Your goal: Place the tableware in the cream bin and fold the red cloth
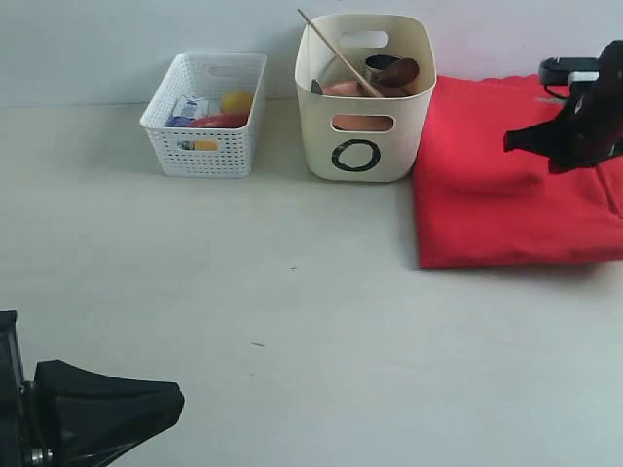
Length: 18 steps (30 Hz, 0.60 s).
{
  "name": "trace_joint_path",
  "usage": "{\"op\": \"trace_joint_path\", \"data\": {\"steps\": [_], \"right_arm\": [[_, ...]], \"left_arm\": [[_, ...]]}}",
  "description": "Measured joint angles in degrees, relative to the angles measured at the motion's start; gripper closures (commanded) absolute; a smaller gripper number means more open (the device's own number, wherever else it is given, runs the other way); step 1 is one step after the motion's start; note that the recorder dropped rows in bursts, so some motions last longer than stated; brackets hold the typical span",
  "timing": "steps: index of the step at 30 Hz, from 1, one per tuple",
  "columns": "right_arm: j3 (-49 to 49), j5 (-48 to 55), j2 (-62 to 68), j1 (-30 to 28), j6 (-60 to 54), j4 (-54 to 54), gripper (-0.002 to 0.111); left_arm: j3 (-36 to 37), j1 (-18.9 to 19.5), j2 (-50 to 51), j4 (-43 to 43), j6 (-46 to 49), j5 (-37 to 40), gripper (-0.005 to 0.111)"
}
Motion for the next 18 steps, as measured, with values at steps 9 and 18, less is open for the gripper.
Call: {"op": "trace_joint_path", "data": {"steps": [9,18], "right_arm": [[8.98,-0.65,-23.29,0.0,-1.57,0.43,0.108],[29.58,-12.88,-56.02,0.0,-1.57,11.24,0.108]], "left_arm": [[0.0,3.31,0.0,0.0,0.6,-3.81,0.104],[0.0,24.67,-4.88,-3.22,0.36,-6.99,0.104]]}}
